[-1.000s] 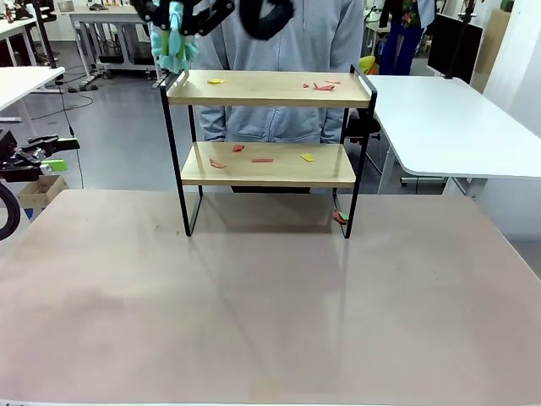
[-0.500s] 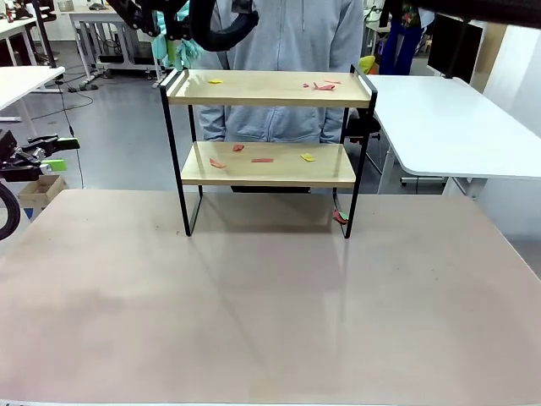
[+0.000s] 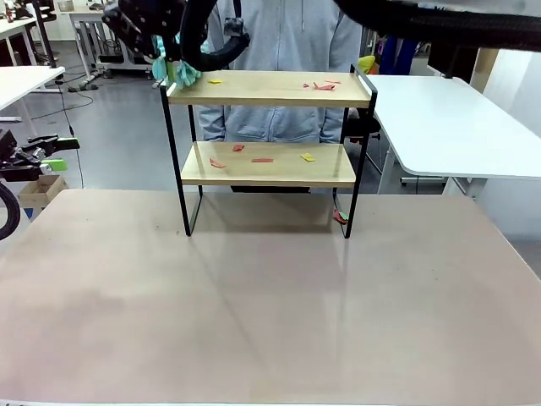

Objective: Clean the shelf.
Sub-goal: Clean the specific section of the Shelf indicated by the human with the Duster.

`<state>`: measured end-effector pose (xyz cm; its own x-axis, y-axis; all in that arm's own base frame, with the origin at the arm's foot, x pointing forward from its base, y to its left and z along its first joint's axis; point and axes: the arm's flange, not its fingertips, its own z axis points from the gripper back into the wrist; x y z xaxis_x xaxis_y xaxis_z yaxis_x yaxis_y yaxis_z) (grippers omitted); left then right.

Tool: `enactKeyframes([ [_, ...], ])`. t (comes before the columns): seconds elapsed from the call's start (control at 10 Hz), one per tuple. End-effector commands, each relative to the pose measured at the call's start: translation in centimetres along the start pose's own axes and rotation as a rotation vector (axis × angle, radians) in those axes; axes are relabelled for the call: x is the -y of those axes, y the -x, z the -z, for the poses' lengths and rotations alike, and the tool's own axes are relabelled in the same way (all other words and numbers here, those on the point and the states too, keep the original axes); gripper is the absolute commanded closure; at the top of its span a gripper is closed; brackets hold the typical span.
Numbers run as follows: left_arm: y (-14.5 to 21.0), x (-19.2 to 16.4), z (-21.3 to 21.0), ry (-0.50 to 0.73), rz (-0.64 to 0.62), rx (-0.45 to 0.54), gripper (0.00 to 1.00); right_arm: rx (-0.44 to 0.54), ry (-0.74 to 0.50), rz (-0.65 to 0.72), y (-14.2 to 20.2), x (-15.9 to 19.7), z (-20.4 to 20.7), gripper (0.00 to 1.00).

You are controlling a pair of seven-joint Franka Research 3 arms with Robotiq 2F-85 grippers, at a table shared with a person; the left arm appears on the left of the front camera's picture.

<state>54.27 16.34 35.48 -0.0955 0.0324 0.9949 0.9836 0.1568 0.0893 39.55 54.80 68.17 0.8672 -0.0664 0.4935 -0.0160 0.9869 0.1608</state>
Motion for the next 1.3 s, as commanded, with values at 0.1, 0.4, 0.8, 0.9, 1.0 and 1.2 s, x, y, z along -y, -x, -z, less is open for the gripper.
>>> enactKeyframes([
  [0.1, -0.3, 0.2, 0.0, -0.001, 0.014, -0.004, 0.0, -0.069, -0.006, 0.028, -0.2, 0.1, 0.7, 0.87],
  [0.4, -0.3, 0.2, 0.0, -0.001, 0.014, -0.004, 0.0, -0.041, 0.009, 0.01, 0.0, 0.1, 1.4, 0.87],
  [0.8, -0.3, 0.2, 0.0, -0.001, 0.014, -0.004, 0.0, -0.044, 0.009, 0.009, 0.1, 0.1, 1.6, 0.87],
  [0.9, -0.3, 0.2, 0.0, -0.001, 0.014, -0.004, 0.0, -0.071, -0.004, 0.042, -0.3, 2.4, 1.3, 0.87],
  [1.0, -0.3, 0.2, 0.0, -0.001, 0.014, -0.004, 0.0, -0.08, -0.012, 0.064, -0.3, 4.5, 1.0, 0.87],
  [1.2, -0.3, 0.2, 0.0, -0.001, 0.014, -0.004, 0.0, -0.095, -0.023, 0.099, 0.3, 8.1, 1.1, 0.87],
])
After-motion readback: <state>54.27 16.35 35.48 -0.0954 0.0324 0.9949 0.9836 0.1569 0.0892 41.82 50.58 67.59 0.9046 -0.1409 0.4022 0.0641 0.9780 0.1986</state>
